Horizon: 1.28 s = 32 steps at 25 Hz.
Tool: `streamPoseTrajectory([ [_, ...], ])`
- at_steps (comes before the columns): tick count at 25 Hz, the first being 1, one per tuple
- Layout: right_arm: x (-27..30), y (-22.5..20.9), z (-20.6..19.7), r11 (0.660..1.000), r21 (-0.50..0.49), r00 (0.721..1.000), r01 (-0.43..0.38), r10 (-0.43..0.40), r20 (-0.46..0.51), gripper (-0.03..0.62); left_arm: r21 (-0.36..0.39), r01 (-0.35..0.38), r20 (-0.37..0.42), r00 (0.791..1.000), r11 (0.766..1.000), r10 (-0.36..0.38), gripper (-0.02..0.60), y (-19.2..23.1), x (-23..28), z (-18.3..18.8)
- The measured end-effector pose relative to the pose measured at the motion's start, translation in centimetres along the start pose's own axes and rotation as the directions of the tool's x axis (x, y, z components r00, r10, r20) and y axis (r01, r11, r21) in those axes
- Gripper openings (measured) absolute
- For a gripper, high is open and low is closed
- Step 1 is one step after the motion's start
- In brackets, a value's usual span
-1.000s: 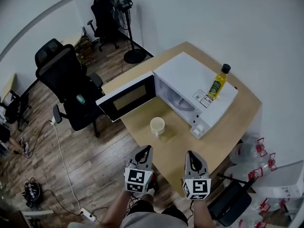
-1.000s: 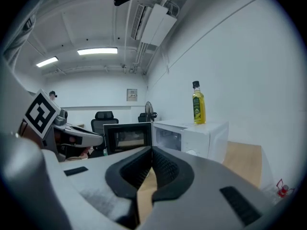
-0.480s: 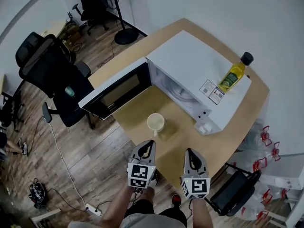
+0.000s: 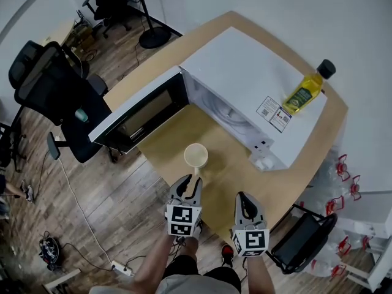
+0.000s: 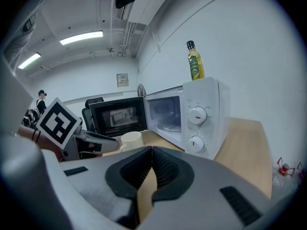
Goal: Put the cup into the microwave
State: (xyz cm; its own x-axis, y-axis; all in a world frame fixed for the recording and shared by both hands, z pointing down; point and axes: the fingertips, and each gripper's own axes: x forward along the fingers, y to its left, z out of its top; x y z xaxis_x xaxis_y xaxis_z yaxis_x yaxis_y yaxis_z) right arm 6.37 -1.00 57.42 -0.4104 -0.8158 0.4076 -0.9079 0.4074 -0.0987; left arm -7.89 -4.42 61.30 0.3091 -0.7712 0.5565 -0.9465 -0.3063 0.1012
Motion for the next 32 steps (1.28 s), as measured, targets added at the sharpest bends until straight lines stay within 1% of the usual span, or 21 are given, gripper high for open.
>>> streamPoseTrajectory([
  [1,0.0,0.0,-0.1,1.000,0.003,1.000,0.002,-0.002,-0.005,0.017,-0.003,0.007,-0.011,1.000,1.000,-0.007,0.133,-0.1,0.4,-0.3],
  [3,0.1,-0.1,-0.5,1.000,0.002,1.000,0.006,-0.005,-0.013,0.017,-0.011,0.010,-0.026,1.000,1.000,-0.010,0.171,-0.1,1.1,-0.8],
  [6,0.1,-0.4,-1.1,1.000,0.003,0.999,0.014,-0.014,-0.030,0.017,-0.033,-0.004,-0.047,0.999,0.999,0.003,0.203,0.2,2.2,-1.7],
  [9,-0.1,-0.9,-1.8,1.000,0.009,0.998,0.028,-0.028,-0.048,0.017,-0.050,-0.012,-0.073,0.997,0.999,0.009,0.207,0.6,3.3,-2.4],
  [12,-0.3,-1.4,-2.6,0.999,0.017,0.997,0.044,-0.043,-0.061,0.017,-0.065,-0.021,-0.075,0.997,0.998,0.016,0.207,0.9,4.0,-2.7],
  [18,-0.7,-1.8,-3.6,0.998,0.026,0.995,0.063,-0.061,-0.080,0.017,-0.083,-0.016,-0.079,0.997,0.996,0.010,0.207,0.6,5.0,-2.8],
  [20,-0.8,-1.9,-3.8,0.997,0.027,0.995,0.067,-0.065,-0.082,0.017,-0.099,-0.021,-0.084,0.996,0.995,0.013,0.205,0.7,5.1,-2.9],
  [22,-0.9,-1.9,-3.9,0.997,0.027,0.994,0.071,-0.068,-0.084,0.017,-0.113,-0.028,-0.087,0.996,0.993,0.018,0.190,0.8,5.2,-2.9],
  [25,-1.0,-1.9,-4.0,0.997,0.028,0.994,0.072,-0.069,-0.085,0.017,-0.116,-0.043,-0.089,0.995,0.992,0.033,0.150,1.2,5.2,-2.9],
  [27,-1.0,-1.7,-4.0,0.997,0.025,0.994,0.068,-0.066,-0.084,0.017,-0.113,-0.047,-0.091,0.995,0.992,0.037,0.127,1.4,5.1,-3.0],
  [29,-1.0,-1.5,-4.1,0.998,0.021,0.995,0.064,-0.062,-0.083,0.017,-0.102,-0.051,-0.093,0.995,0.993,0.042,0.123,1.5,5.1,-2.9],
  [31,-1.0,-1.4,-4.1,0.998,0.023,0.994,0.066,-0.064,-0.087,0.017,-0.079,-0.064,-0.095,0.994,0.995,0.057,0.074,1.5,5.0,-3.0],
  [32,-1.1,-1.4,-4.2,0.997,0.025,0.994,0.069,-0.066,-0.089,0.017,-0.068,-0.069,-0.094,0.994,0.995,0.062,0.074,1.5,5.0,-3.0],
])
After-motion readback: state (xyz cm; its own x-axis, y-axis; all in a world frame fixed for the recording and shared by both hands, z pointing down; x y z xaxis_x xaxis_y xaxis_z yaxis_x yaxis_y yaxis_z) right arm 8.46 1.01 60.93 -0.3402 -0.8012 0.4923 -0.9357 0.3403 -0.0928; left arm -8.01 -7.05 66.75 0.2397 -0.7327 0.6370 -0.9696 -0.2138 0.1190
